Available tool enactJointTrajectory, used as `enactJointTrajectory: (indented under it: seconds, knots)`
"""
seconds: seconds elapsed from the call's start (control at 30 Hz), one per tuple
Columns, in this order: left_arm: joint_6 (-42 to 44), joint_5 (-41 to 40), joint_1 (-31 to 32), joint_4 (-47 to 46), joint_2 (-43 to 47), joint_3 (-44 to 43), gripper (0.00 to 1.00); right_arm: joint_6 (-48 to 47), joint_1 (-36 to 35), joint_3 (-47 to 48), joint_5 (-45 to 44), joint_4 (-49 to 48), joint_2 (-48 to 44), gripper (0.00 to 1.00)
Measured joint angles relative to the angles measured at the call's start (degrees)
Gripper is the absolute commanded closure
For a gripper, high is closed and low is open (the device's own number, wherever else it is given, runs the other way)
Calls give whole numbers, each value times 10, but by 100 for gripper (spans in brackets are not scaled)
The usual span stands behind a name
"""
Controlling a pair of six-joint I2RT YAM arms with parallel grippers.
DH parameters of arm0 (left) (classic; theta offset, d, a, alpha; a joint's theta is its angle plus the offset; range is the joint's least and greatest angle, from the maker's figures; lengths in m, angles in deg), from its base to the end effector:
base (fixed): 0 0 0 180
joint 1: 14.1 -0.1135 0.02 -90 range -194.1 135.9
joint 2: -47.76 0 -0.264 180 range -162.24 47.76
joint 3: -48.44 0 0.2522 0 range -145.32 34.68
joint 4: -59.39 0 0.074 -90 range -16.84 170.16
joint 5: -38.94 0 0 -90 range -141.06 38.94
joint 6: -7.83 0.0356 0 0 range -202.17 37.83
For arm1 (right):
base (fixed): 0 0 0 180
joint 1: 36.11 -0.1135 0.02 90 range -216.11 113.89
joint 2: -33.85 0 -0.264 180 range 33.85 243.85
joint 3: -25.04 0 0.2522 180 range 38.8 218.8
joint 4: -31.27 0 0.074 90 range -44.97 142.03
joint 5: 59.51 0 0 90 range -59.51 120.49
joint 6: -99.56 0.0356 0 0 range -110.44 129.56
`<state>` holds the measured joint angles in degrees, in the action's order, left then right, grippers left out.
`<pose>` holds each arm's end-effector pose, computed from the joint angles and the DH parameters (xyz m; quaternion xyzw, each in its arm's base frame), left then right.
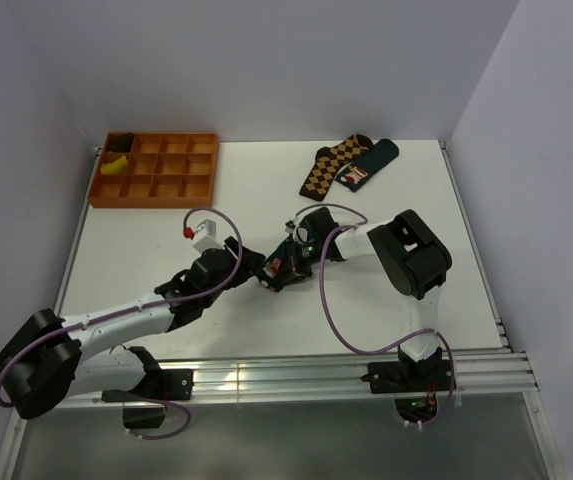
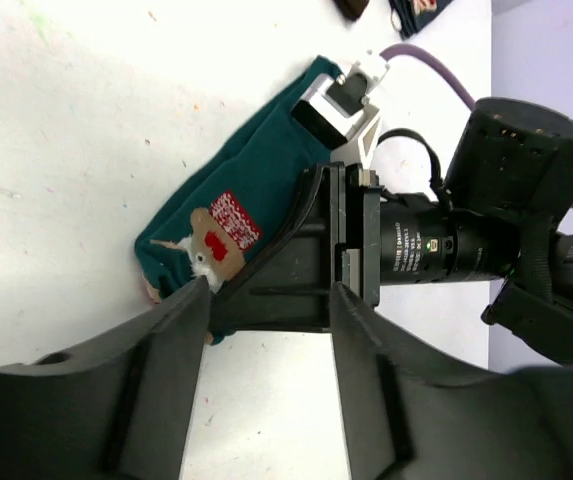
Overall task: Roll the socks
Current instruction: Roll the sock at the center of the board.
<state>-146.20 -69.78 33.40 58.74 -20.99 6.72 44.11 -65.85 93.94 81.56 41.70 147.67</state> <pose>0.1743 -0.1733 0.1971 -0.2054 0.8175 -0.3522 0.4069 0.2988 0.2026 0.0977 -0.0921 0.8660 0.4914 0.0086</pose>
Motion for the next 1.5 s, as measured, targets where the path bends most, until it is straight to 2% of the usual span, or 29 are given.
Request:
enactJointTrajectory:
  seconds: [0.13,0.43,0.9,1.13,1.5]
  knots:
    - [-1,-17,-2,19,12,0,41,-5,0,1,0,3,0,100]
    - [-5,10,-35,46,-58,-5,45,-16,0,9,-5,19,0,100]
    - [-59,53,-48,82,-171,-90,51,-24,0,11,-6,25,0,100]
    - [-64,54,-48,109,-175,-99,55,-26,0,12,-6,26,0,100]
    - [-68,54,-48,135,-185,-110,55,-28,0,12,-7,26,0,100]
